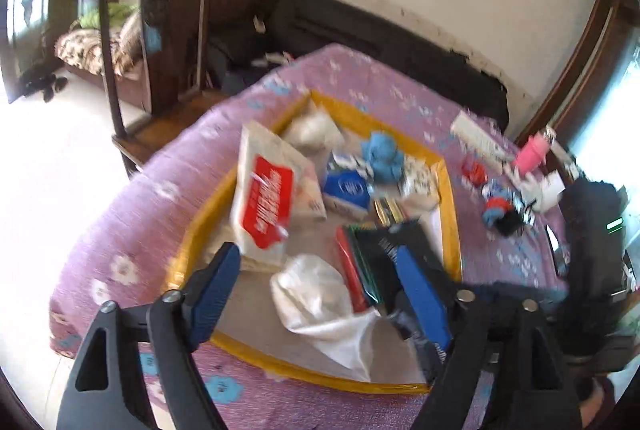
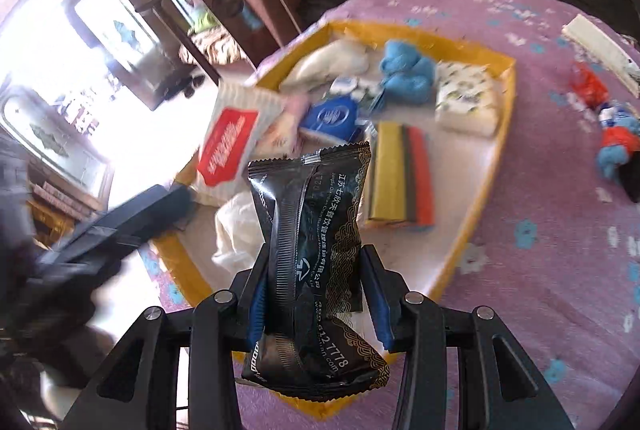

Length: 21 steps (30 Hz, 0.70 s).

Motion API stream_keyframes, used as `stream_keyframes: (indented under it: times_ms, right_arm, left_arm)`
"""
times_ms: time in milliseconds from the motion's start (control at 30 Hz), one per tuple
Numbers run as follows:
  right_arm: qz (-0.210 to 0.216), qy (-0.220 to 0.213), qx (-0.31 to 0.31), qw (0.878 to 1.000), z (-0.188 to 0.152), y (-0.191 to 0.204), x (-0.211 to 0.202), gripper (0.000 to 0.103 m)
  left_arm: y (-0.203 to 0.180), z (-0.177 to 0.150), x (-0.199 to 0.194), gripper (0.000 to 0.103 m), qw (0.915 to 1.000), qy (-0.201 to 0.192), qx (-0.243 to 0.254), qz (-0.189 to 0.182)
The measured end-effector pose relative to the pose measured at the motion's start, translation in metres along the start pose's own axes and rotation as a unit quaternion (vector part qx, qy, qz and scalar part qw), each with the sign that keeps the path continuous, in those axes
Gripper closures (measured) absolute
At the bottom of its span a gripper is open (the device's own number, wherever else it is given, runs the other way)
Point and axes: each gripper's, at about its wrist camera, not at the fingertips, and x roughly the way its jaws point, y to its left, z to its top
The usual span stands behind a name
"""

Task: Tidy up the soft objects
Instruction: 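Carry both items into the yellow tray and open both tools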

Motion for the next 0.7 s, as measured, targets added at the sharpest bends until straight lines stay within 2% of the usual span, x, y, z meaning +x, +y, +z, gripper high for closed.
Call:
stream_keyframes:
  times_ms: [100,233,300,400,533,700]
  right_arm:
    - [-0.042,0.014,-0.006,0.999,0.001,0.0,0.017,0.055]
    - [-0.106,0.001,-0.01,0.994,0.005,-0.004,0.022,0.051]
    - [-0.123,0.0,-0.016,0.992,0.009,-0.006,0.022,0.049]
    - [-0.116,-0.002,-0.022,0.993,0.009,-0.003,0.017,0.04]
    - [-0.095,-0.043,-0.021,0.994,0.006,-0.003,-0.009,0.03]
    - [-0.109,-0.088,-0.015,0.99,-0.006,-0.014,-0.045,0.026]
  left_arm:
    - [0.007,0.002,-0.012,0.021,0.9998,-0.022,-0.003,0.003]
    - [0.011,0.0,-0.018,0.021,0.999,-0.04,0.002,0.02]
    - [0.012,-0.001,-0.019,0.021,0.9989,-0.041,0.003,0.022]
    - [0.011,-0.003,-0.021,0.021,0.9989,-0.041,0.005,0.023]
    - [0.004,-0.007,-0.025,0.019,0.998,-0.043,0.02,0.042]
    - [-0.016,-0.011,-0.028,0.018,0.9967,-0.041,0.044,0.054]
